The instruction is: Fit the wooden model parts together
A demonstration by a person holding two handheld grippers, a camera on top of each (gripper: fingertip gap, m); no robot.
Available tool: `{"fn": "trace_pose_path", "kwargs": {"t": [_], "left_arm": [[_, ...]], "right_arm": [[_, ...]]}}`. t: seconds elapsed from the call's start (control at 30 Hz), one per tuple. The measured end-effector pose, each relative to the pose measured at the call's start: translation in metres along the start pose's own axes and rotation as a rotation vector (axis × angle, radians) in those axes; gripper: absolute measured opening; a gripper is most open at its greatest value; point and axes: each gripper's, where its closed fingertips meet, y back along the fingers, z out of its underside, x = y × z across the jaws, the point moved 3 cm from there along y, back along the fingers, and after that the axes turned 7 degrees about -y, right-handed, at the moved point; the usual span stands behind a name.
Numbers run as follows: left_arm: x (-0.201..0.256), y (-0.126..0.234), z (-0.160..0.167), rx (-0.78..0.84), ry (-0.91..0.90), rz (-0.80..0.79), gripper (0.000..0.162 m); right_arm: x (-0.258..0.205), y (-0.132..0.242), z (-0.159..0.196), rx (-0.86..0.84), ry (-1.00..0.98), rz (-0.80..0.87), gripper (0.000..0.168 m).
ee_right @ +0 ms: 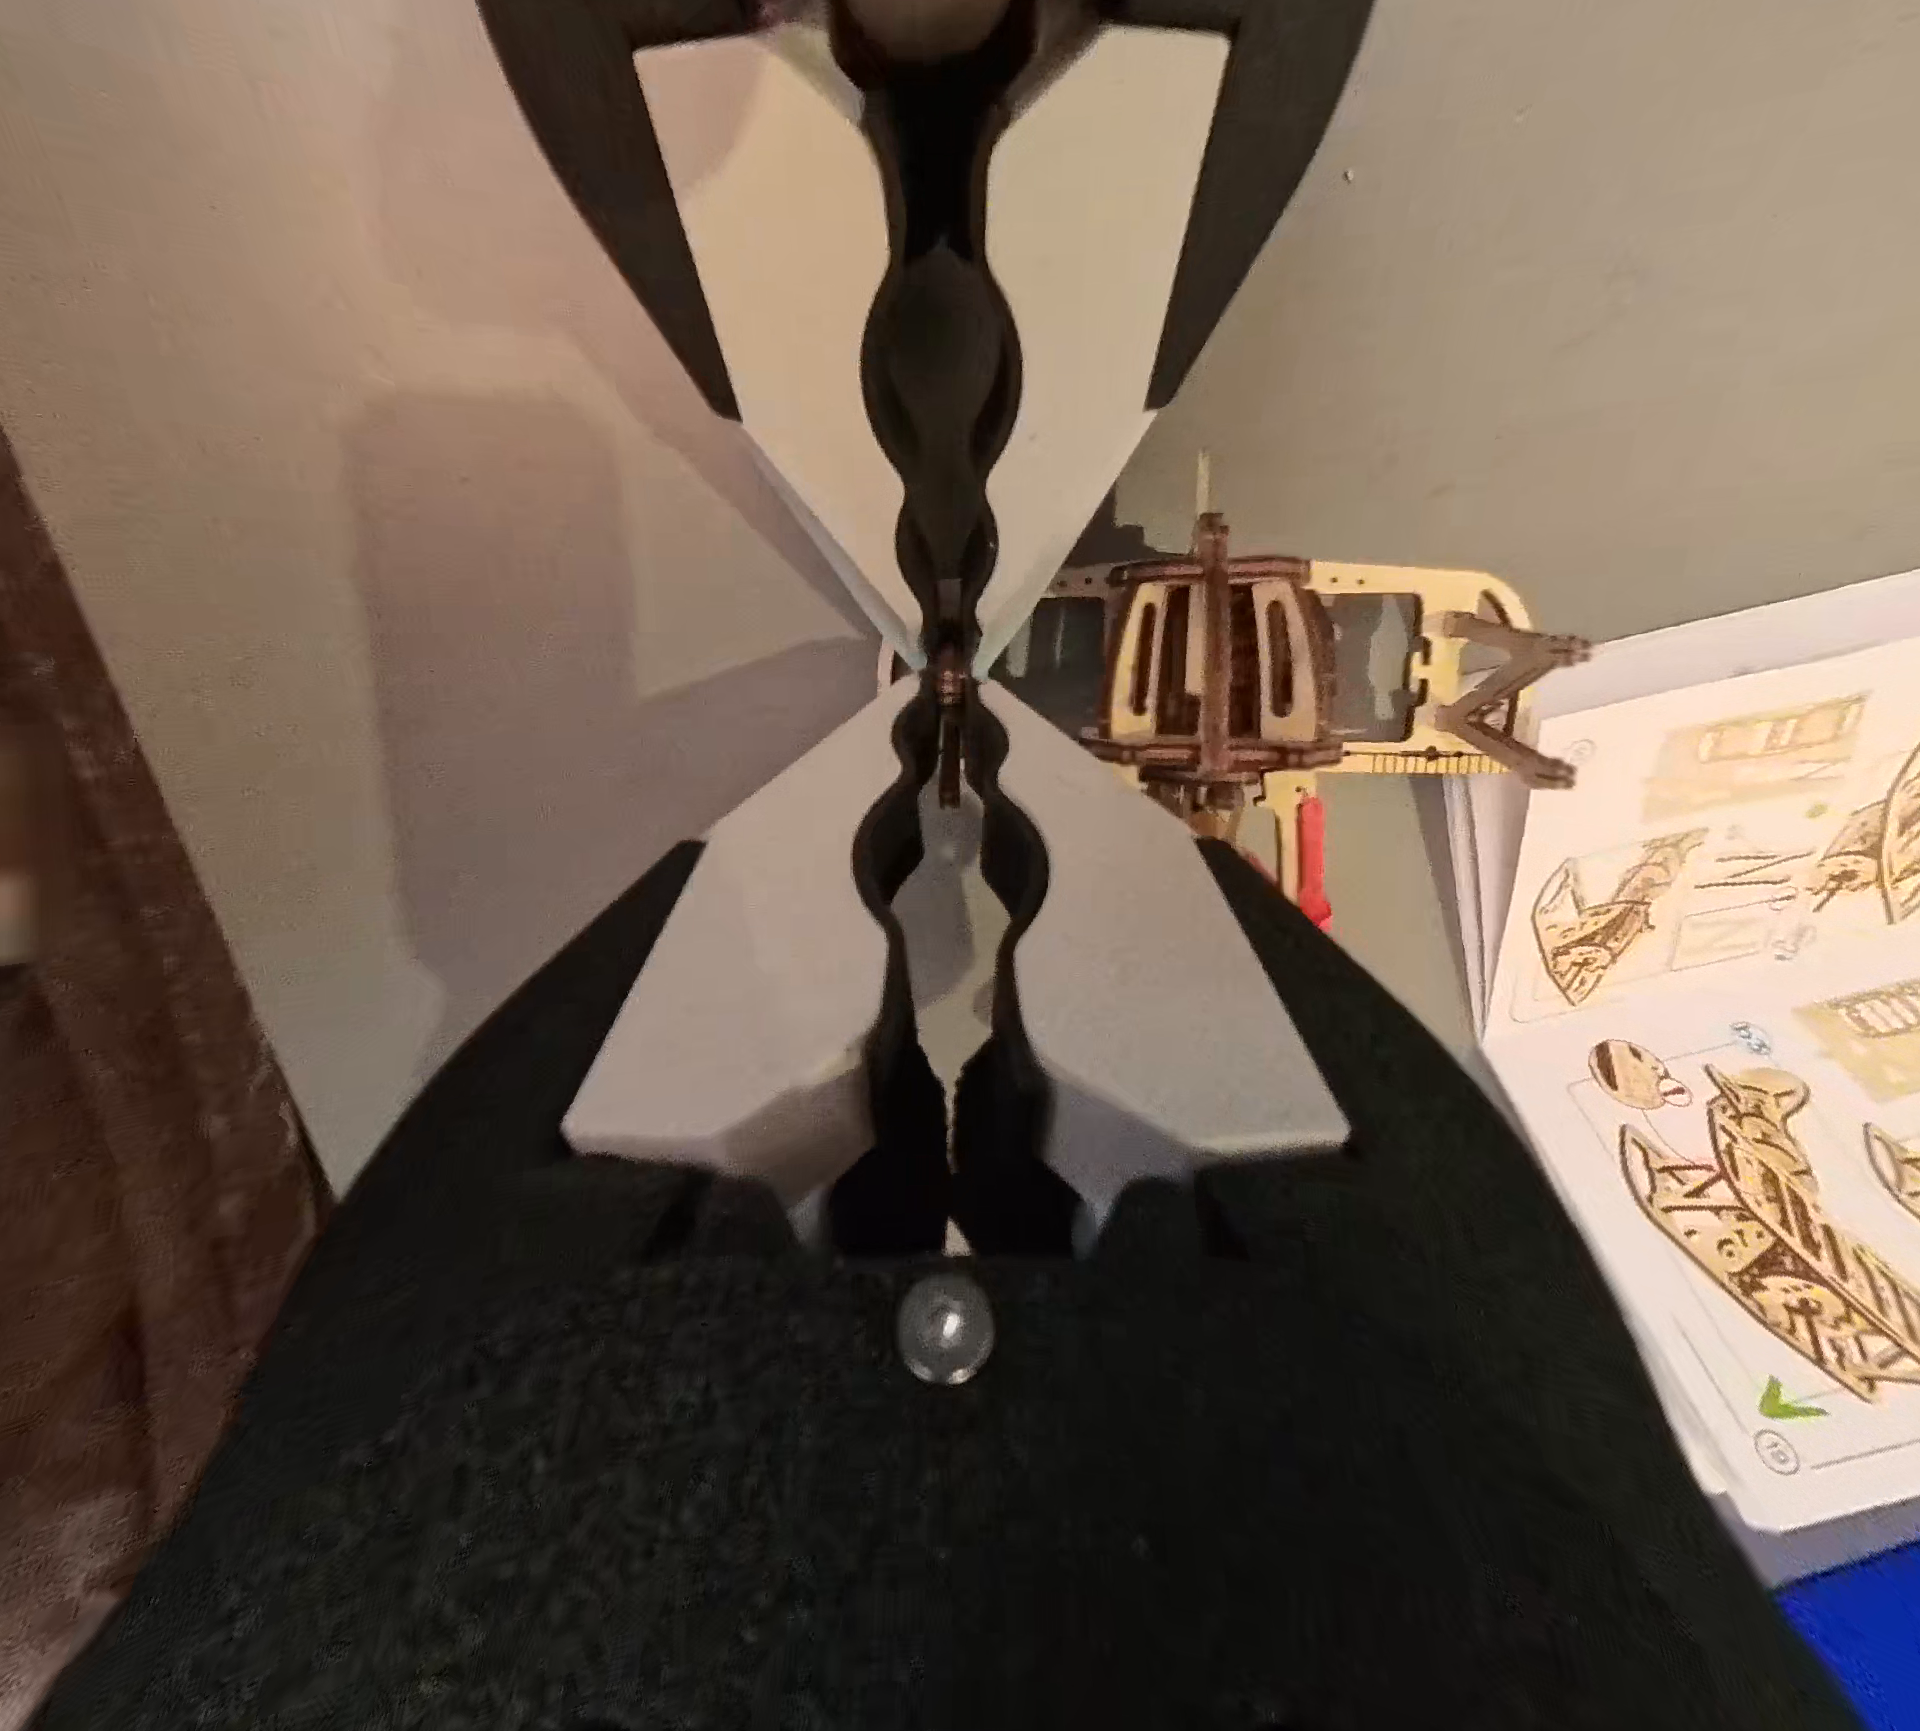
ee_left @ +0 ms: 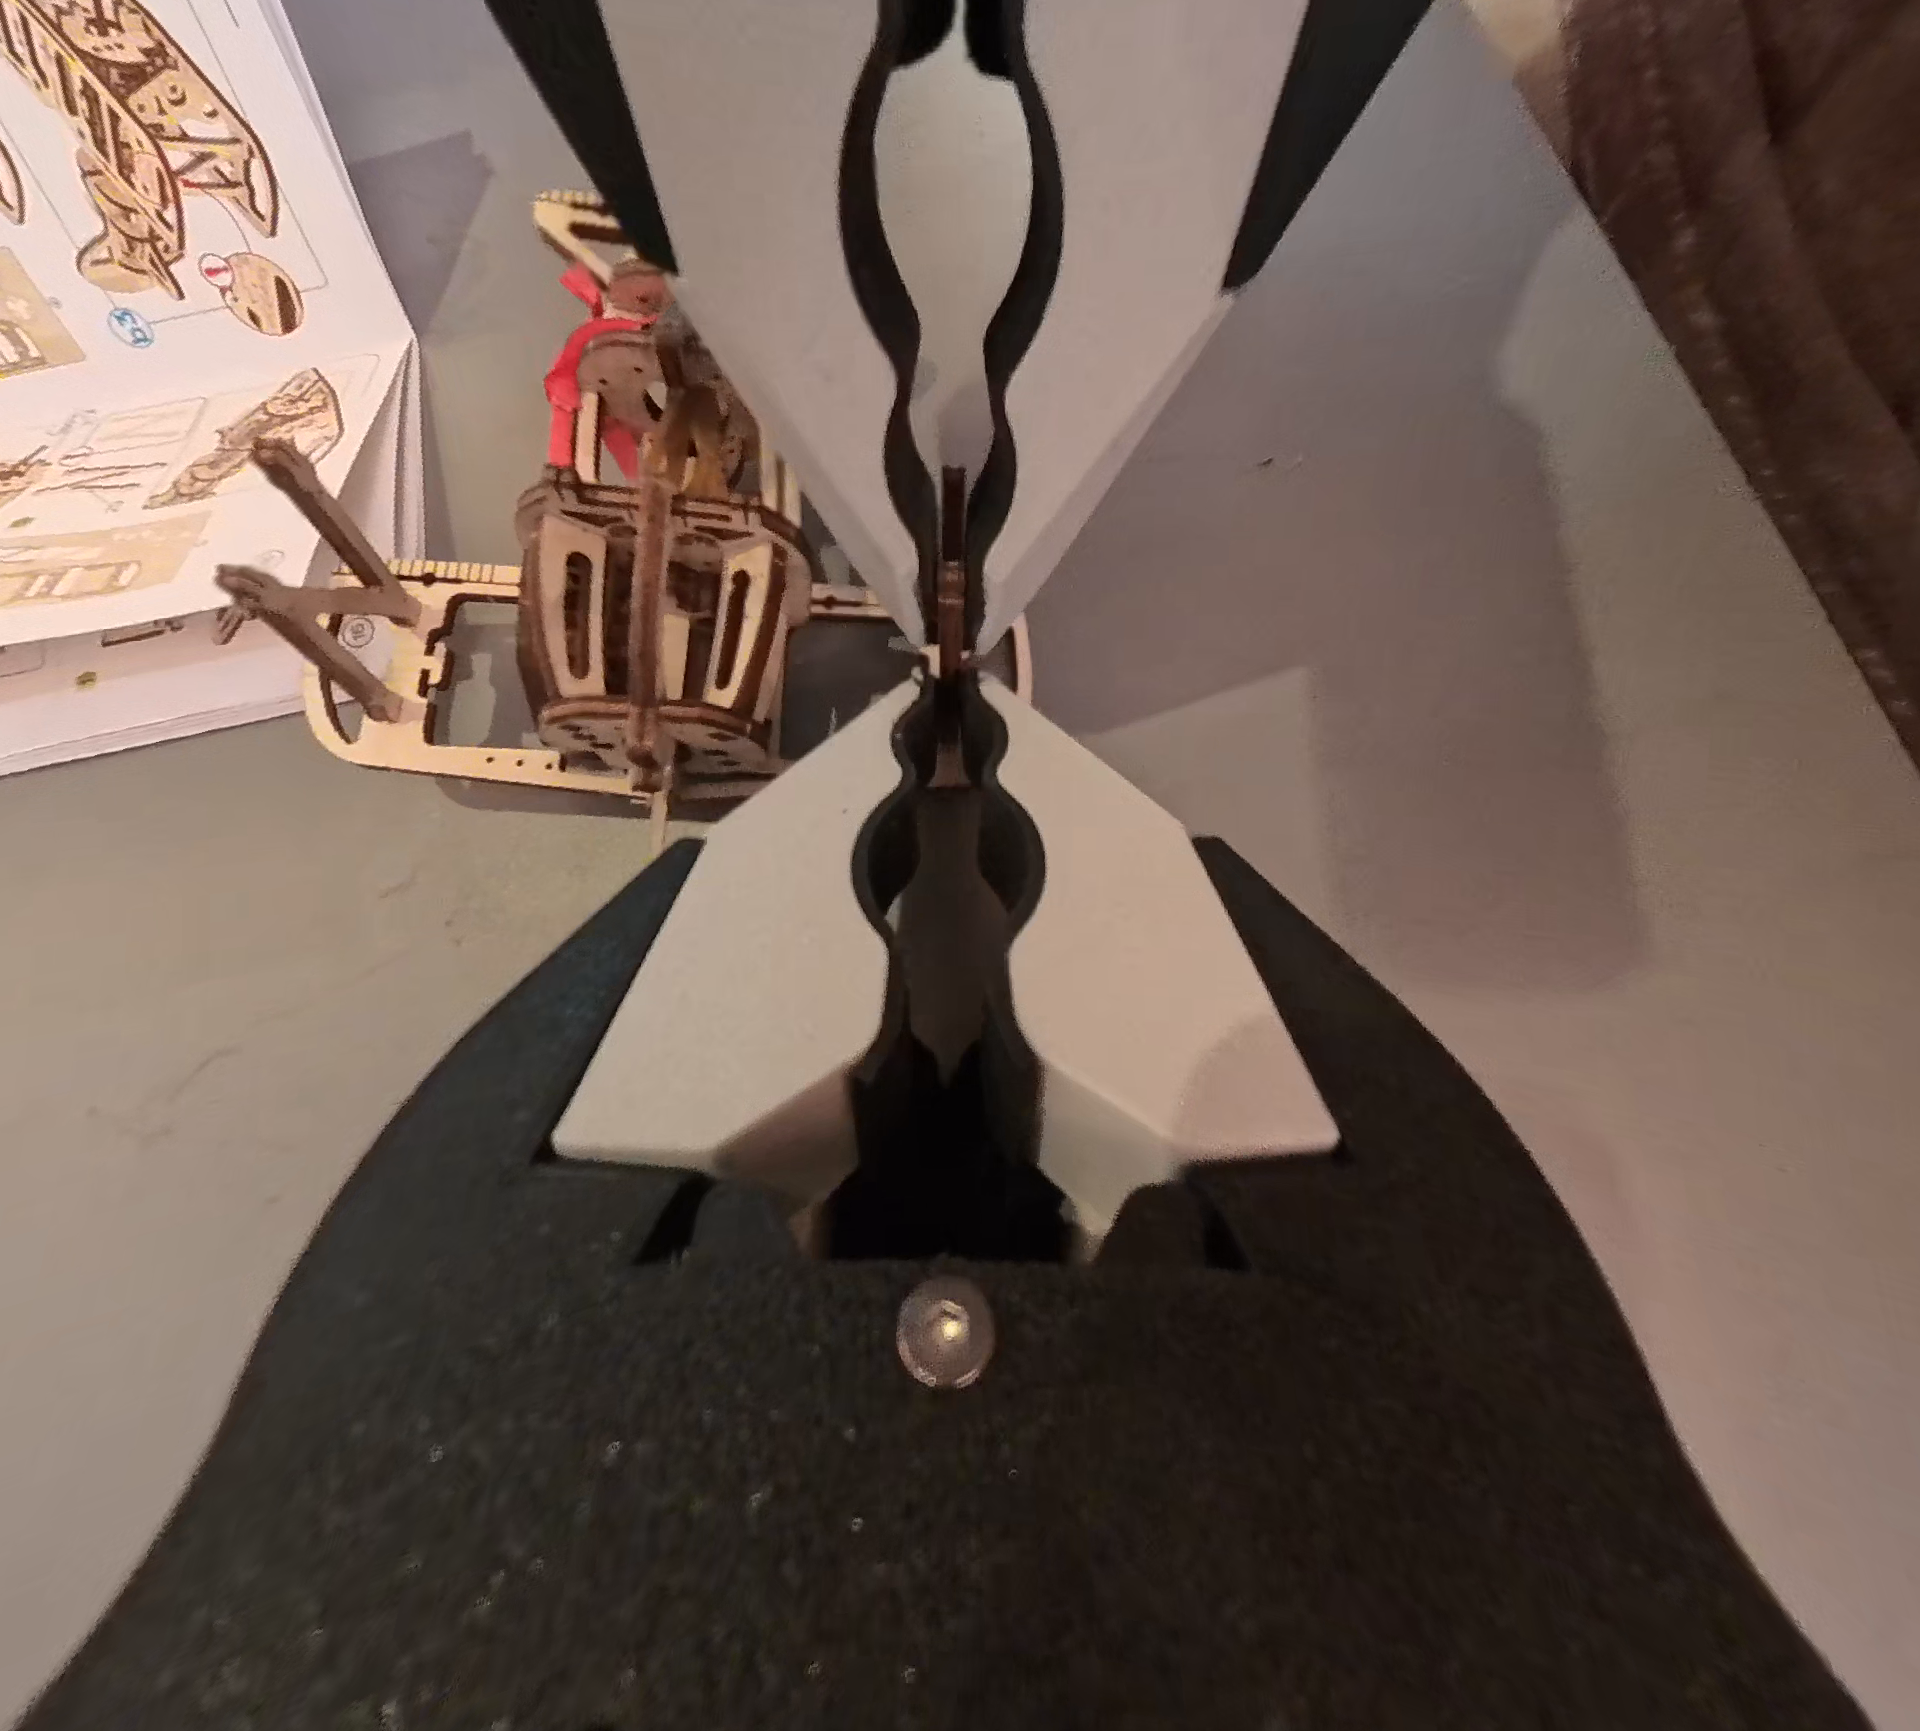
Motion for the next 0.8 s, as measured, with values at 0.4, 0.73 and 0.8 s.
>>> {"fn": "trace_pose_path", "kwargs": {"t": [0.4,0.73,0.8], "left_arm": [[-0.023,0.037,0.004,0.211,0.348,0.119,0.027],[-0.057,0.068,0.004,0.468,0.596,0.123,0.009],[-0.058,0.069,0.004,0.471,0.597,0.113,0.006]], "right_arm": [[0.003,-0.001,-0.003,-0.124,0.008,-0.024,0.002],[0.003,-0.003,-0.008,-0.298,0.019,-0.008,0.002],[0.003,-0.004,-0.009,-0.312,0.018,0.005,0.002]]}}
